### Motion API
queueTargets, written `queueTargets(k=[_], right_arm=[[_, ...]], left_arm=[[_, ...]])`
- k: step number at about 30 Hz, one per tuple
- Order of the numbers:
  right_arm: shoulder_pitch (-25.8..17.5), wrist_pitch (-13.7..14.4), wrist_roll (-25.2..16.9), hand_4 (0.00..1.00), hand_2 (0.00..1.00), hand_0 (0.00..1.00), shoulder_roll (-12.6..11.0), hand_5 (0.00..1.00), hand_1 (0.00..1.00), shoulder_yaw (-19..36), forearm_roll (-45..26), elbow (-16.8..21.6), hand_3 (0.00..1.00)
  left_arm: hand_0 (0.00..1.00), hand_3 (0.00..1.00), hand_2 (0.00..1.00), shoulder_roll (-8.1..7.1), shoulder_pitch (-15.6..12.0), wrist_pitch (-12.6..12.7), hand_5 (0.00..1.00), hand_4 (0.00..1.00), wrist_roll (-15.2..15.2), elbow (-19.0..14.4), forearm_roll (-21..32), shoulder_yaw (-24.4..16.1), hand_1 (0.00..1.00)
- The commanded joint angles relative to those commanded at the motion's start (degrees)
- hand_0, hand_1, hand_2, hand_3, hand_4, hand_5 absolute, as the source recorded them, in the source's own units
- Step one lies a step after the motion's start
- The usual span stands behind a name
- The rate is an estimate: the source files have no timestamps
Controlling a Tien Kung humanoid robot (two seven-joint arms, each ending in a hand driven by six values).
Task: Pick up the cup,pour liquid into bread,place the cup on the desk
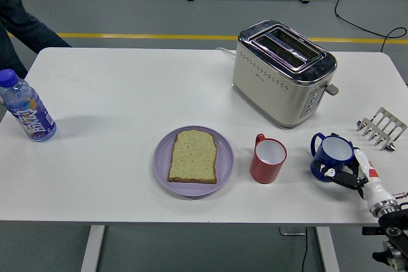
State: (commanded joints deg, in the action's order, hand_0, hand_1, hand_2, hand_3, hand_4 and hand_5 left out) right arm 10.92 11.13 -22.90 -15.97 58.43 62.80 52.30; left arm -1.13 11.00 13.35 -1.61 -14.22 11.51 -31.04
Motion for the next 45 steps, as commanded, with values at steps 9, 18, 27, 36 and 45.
queueTargets(k=[9, 18, 27, 36, 45], right_arm=[[-0.7, -0.4, -0.1, 0.826, 0.936, 0.921, 0.0, 0.002, 0.794, 1.2, -0.2, 0.3, 0.998], [-0.9, -1.3, -0.1, 0.901, 0.978, 0.959, 0.0, 0.024, 0.842, 1.6, 0.1, 0.3, 0.998], [-0.7, -1.8, 0.0, 0.908, 0.986, 0.969, 0.2, 0.009, 0.851, 2.1, 0.7, 0.3, 0.998], [-1.1, -2.5, -0.3, 0.916, 0.998, 0.978, 0.2, 0.007, 0.865, 3.1, 0.2, 0.9, 0.998], [-1.9, -2.5, -0.7, 0.921, 0.998, 0.975, -0.2, 0.023, 0.865, 3.5, -0.8, 2.7, 0.998]], left_arm=[[0.69, 0.611, 0.773, -0.04, 0.1, 0.0, 0.998, 0.396, 0.1, 0.0, 0.1, 0.1, 0.756], [0.69, 0.611, 0.773, -0.04, 0.1, 0.0, 0.998, 0.396, -0.1, -0.1, -0.2, -0.1, 0.756], [0.69, 0.611, 0.773, -0.09, 0.1, 0.0, 0.998, 0.396, -0.1, -0.1, -0.2, 0.0, 0.756], [0.69, 0.611, 0.773, -0.05, 0.1, 0.1, 0.998, 0.396, -0.1, -0.1, -0.5, -0.2, 0.756], [0.69, 0.611, 0.773, 0.01, 0.1, 0.2, 0.998, 0.396, -0.3, -0.1, -1.2, -0.7, 0.756]])
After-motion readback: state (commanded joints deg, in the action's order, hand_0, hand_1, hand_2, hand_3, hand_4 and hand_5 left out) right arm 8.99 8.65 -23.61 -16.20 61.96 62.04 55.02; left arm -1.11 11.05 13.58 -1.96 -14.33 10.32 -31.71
